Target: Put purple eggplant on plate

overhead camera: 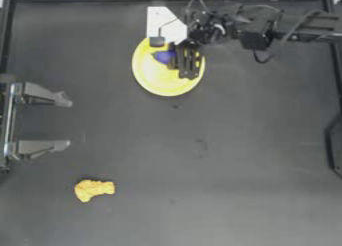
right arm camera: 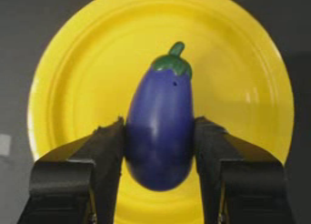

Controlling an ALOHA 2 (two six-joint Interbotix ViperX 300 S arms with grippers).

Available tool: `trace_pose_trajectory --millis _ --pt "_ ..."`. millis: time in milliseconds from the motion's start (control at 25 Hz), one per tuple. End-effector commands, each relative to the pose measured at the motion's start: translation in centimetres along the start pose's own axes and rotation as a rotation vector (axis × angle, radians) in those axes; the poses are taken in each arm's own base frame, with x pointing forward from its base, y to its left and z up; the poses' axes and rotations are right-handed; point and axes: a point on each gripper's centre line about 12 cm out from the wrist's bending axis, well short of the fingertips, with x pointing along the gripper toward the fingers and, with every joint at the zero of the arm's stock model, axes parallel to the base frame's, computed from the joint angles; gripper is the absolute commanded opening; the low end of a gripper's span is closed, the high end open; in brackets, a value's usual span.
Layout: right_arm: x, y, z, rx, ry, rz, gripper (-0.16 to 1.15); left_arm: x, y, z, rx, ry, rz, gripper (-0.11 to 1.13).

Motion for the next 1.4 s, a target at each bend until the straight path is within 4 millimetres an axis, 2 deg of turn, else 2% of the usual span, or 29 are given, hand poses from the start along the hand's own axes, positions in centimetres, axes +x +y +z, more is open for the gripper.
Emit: trace_pose_trajectory --millis 40,280,400,480,720,760,1160,1400 --pt "-0.7 -0.9 1.5 0.0 -0.046 -0.02 0.08 0.5 0.0 0.4 -0.005 -0.002 0.002 1.02" --pt "0.6 -0.8 1.1 -0.015 -0.02 0.0 0.12 0.5 0.2 0.3 -0.006 0.0 0.009 1.02" --pt "0.8 -0.7 1.2 -0.014 -0.021 0.008 0.22 0.5 0.2 0.3 -0.006 0.0 0.009 1.02" --pt "0.8 -0.7 1.1 -0.015 -0.02 0.009 0.37 0.5 0.2 0.4 -0.007 -0.002 0.01 1.02" --pt "0.9 -1.0 0.9 0.029 -0.022 0.028 0.98 0.5 0.2 0.3 -0.011 0.001 0.011 1.02" --pt "0.8 -1.0 1.0 0.032 -0.025 0.03 1.04 0.5 0.2 0.2 -0.011 0.003 0.011 1.02" --pt "0.1 -1.6 1.3 0.045 -0.032 0.027 1.01 0.5 0.2 0.3 -0.013 0.0 0.011 1.02" --pt "-2.0 -1.9 2.1 0.038 -0.059 0.013 1.01 0.5 0.2 0.3 -0.013 0.0 0.011 1.02"
